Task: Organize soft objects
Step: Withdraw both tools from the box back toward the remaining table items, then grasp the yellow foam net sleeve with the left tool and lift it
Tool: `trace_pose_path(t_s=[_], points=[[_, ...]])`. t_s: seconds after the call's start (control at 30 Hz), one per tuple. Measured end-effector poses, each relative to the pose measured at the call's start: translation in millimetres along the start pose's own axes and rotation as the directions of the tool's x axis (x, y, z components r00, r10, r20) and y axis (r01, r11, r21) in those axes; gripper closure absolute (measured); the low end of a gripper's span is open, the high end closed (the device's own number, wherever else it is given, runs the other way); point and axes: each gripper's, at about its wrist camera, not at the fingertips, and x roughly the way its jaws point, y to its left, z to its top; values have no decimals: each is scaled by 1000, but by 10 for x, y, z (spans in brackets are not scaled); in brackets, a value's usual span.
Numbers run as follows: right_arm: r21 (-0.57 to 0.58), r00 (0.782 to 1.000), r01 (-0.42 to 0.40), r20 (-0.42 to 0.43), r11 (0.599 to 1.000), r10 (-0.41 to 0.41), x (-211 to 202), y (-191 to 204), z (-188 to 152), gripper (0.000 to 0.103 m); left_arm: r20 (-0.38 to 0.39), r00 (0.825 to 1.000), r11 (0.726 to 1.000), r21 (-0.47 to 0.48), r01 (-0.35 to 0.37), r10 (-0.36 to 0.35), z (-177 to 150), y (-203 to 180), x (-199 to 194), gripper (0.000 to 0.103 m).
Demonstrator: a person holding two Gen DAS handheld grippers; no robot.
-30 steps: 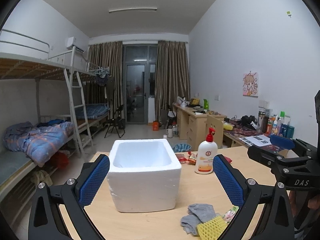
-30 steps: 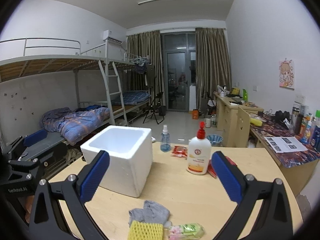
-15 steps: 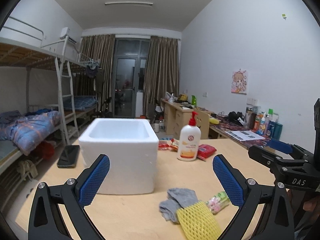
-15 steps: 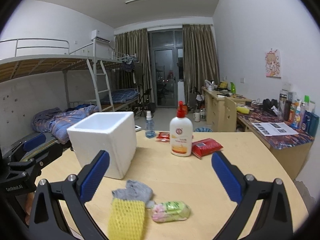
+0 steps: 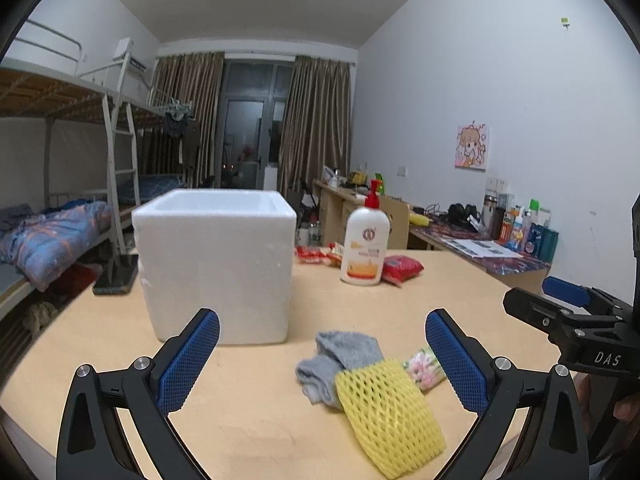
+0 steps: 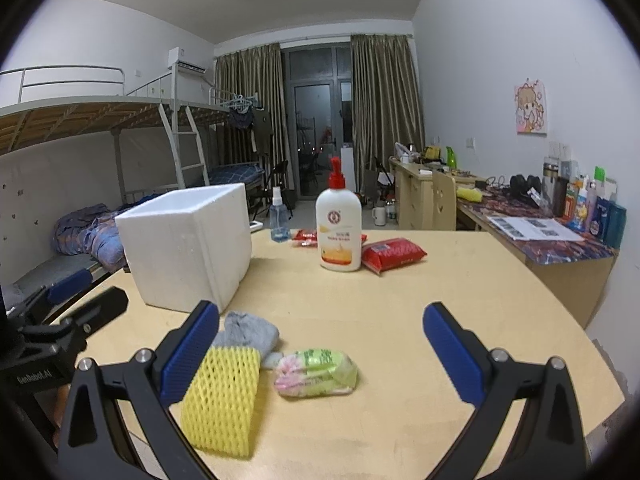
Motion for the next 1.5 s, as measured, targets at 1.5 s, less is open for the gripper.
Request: trace_pose_path(t_s=[1.5], points=[[56, 982, 8, -188, 998, 3, 432, -355, -355, 0, -324, 939, 993, -17, 120, -119, -602, -301, 683, 2]])
